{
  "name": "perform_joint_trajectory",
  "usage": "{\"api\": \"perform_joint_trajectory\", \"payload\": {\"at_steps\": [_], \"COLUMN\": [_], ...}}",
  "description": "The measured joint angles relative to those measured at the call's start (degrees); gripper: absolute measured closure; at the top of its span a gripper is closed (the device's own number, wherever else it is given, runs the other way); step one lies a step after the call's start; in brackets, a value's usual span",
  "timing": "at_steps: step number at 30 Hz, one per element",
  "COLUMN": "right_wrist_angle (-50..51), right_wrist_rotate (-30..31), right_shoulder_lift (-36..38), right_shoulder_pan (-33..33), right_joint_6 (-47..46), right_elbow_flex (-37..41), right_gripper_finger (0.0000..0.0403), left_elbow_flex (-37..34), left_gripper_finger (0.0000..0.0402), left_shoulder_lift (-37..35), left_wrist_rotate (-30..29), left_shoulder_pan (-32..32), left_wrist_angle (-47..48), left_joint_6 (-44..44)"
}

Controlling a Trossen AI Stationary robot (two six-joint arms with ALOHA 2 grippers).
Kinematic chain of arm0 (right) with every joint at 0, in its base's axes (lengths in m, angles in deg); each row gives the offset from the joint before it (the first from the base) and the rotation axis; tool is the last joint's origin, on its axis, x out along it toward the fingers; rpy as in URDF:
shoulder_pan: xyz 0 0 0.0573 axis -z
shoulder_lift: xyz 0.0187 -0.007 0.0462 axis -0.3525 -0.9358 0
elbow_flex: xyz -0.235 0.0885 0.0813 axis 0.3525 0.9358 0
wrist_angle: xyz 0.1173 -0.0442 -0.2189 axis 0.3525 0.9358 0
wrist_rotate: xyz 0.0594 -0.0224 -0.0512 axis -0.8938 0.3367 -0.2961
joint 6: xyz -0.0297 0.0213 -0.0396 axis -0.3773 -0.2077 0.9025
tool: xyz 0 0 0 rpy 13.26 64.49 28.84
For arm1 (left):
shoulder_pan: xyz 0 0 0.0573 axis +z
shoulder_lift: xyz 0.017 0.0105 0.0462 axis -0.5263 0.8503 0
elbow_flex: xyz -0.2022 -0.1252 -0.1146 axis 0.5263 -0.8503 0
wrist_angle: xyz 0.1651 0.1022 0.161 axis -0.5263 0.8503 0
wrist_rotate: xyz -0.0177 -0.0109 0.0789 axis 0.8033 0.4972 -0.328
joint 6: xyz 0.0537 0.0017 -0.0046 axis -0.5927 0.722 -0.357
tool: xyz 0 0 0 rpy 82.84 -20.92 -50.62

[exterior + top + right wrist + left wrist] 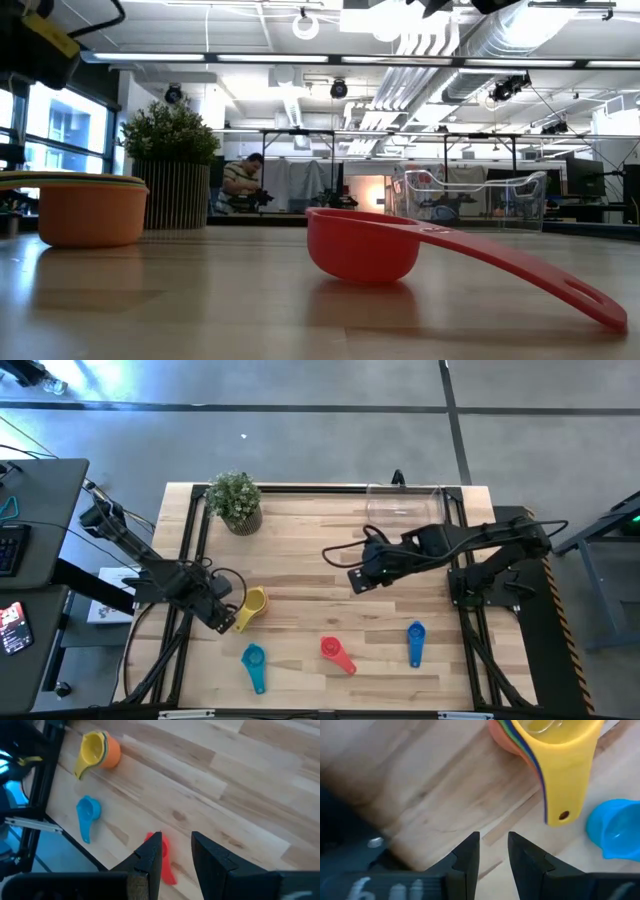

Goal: Nest measuring cups in basket
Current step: Adjust the nested measuring cups

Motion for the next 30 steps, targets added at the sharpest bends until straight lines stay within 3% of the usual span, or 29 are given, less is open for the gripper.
{"api": "perform_joint_trajectory", "payload": {"at_steps": [6, 15, 30], "right_wrist_angle": [-0.1, -0.1, -0.1], "right_wrist_rotate": [0.1, -0.1, -2.2], "right_shoulder_lift": [0.0, 0.0, 0.0], "right_shoulder_pan": [0.1, 0.1, 0.1], "right_joint_6": [0.7, 1.5, 4.5], "right_elbow_flex": [0.0, 0.0, 0.0], "right_gripper_finger": [0.0306, 0.0306, 0.0306], "left_elbow_flex": [-4.8, -8.9, -8.9], "left_gripper_finger": [0.0312, 0.0312, 0.0312], "left_shoulder_lift": [0.0, 0.3, 5.6], "left_wrist_rotate": [1.2, 4.1, 4.1], "left_shoulder_pan": [1.6, 4.4, 8.6], "left_wrist_angle": [-11.0, -17.0, -30.3], "left_joint_6": [0.7, 1.7, 2.6]}}
